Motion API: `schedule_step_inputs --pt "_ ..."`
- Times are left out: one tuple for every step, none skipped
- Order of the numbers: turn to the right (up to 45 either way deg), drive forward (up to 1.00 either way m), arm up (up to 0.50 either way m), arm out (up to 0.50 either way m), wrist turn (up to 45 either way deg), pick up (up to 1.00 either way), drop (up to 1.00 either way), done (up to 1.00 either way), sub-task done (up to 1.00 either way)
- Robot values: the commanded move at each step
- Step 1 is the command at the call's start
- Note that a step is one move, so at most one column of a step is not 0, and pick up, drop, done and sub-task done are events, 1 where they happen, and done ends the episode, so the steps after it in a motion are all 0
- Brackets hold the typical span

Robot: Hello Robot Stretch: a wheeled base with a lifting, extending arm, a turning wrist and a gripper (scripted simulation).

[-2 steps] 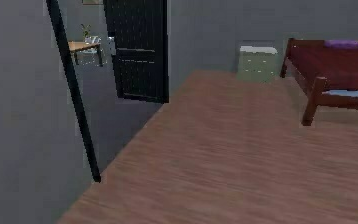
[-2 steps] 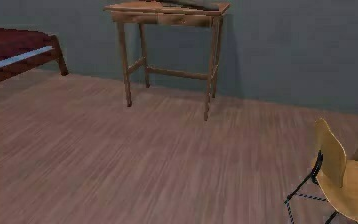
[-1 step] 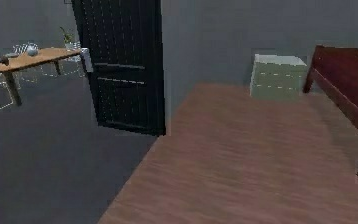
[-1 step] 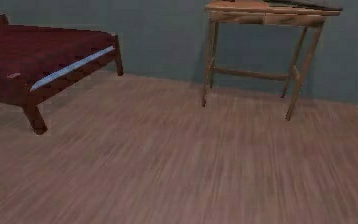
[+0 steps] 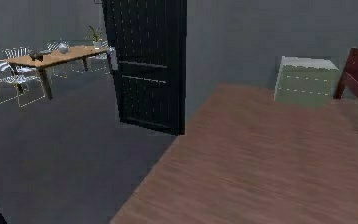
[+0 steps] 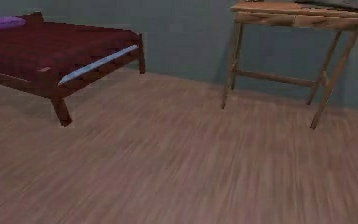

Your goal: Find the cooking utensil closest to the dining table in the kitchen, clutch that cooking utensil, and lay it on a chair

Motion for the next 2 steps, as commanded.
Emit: schedule_step_inputs --pt "0.0 0.6 0.0 0.0 0.0 0.0 0.0 0.0 0.0" --pt "-21.0 0.0 0.0 0.0 0.0 0.0 0.0 0.0 0.0"
